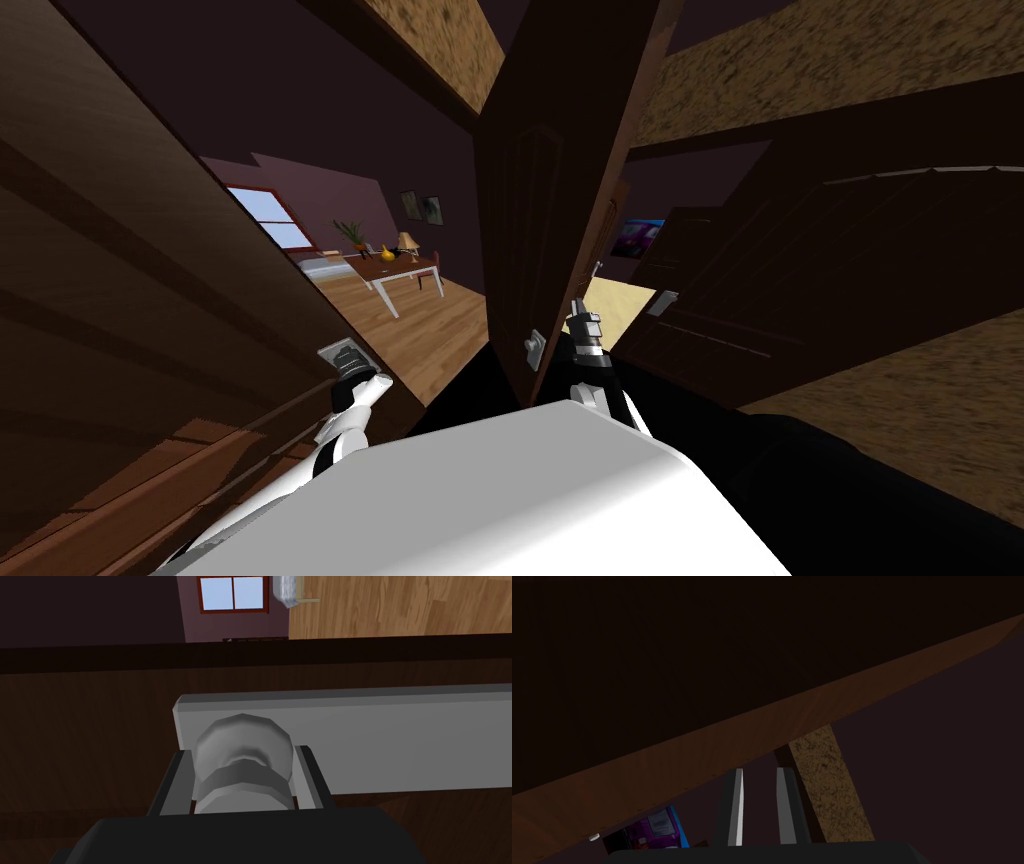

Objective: Pull the door open

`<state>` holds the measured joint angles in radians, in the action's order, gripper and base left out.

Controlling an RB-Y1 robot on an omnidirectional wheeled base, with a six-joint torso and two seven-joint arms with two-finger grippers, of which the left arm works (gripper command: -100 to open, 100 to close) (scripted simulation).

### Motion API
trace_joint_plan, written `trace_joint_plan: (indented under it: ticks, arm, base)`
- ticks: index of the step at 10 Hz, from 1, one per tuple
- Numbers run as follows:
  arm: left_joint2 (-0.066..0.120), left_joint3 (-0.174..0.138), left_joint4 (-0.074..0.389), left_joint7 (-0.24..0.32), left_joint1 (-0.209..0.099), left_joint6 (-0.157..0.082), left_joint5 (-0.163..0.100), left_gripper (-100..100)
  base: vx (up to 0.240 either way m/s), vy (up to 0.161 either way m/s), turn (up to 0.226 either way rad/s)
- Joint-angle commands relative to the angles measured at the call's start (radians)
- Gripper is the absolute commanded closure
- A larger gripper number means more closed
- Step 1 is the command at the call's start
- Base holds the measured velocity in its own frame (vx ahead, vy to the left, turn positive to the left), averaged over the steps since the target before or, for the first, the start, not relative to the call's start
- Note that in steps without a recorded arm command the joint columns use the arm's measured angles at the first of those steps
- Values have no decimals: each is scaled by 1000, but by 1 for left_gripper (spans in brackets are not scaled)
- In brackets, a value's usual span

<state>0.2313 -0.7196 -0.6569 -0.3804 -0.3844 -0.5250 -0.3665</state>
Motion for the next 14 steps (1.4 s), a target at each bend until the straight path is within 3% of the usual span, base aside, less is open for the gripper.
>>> trace_joint_plan:
  ticks: [1,3,7,10,11,12,14]
  arm:
    - [1,-1,-1,0,0,-1,0,100]
    - [1,-1,-1,0,0,-1,0,100]
    - [-5,32,-1,18,-6,10,12,100]
    - [-14,87,-3,50,-18,27,35,100]
    - [-14,87,-3,50,-18,27,35,100]
    - [-18,112,-4,64,-23,35,45,100]
    - [-20,130,-4,74,-26,40,52,100]
  base:
    - [0,0,0]
    - [0,0,0]
    - [-155,-22,-30]
    - [-229,-33,-27]
    - [-150,7,-46]
    - [-168,11,-29]
    - [-177,13,-27]
